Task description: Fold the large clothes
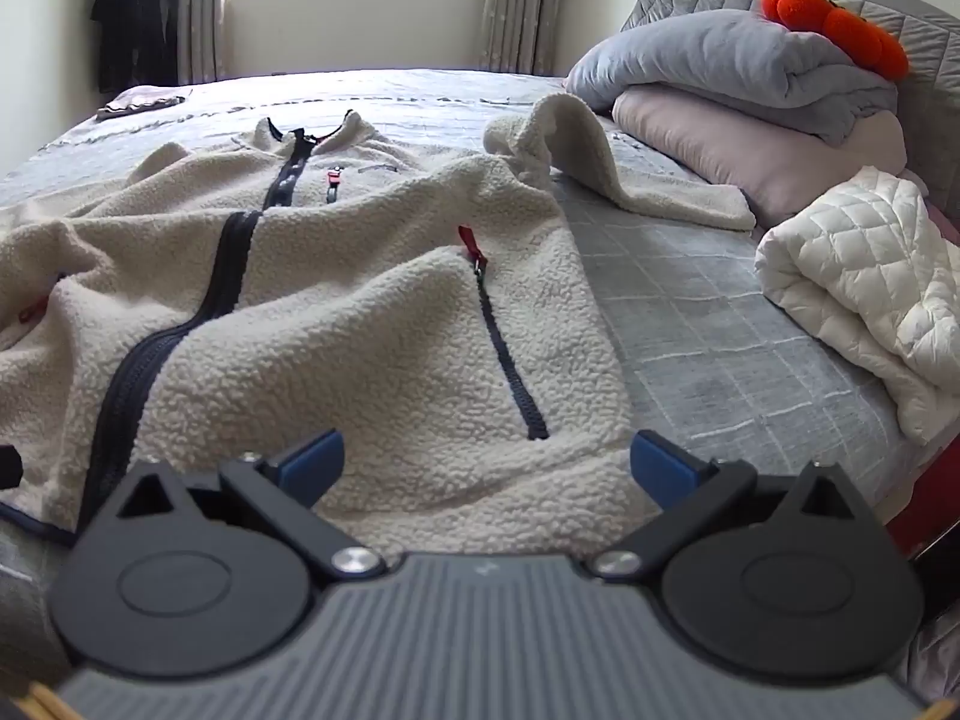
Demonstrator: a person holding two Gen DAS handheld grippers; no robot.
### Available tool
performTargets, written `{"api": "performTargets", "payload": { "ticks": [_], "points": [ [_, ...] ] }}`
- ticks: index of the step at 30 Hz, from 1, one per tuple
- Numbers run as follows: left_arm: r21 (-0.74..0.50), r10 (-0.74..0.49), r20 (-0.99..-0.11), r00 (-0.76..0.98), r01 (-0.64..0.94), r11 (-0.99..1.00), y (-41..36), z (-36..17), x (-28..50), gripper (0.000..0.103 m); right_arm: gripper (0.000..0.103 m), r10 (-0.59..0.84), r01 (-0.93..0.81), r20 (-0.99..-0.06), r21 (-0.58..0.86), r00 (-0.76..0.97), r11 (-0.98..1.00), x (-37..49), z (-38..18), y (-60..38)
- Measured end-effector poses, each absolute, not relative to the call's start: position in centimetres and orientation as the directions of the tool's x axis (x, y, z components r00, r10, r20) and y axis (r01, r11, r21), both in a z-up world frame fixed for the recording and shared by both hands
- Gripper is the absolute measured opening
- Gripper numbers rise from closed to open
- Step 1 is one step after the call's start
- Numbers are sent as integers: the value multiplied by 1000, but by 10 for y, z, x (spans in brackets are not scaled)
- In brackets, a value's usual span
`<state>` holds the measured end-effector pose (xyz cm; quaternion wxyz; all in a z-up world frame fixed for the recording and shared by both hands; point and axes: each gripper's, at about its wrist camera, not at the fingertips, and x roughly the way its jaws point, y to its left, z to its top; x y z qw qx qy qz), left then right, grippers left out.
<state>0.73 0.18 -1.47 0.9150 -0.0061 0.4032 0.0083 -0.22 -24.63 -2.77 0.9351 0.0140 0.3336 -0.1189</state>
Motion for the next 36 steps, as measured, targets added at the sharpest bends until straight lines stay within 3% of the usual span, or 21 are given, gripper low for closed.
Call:
{"api": "performTargets", "payload": {
  "ticks": [17, 36],
  "points": [
    [-19, 12, -706, 708, -36, 999, 4, -4, 8, 103, 103, -221, 241, -636, -56, 740, 969, -10, -31, -241],
    [-33, 31, -742, 670, -82, 996, 11, -20, 8, 103, 103, -239, 242, -603, -78, 761, 967, -5, -19, -238]
  ]
}}
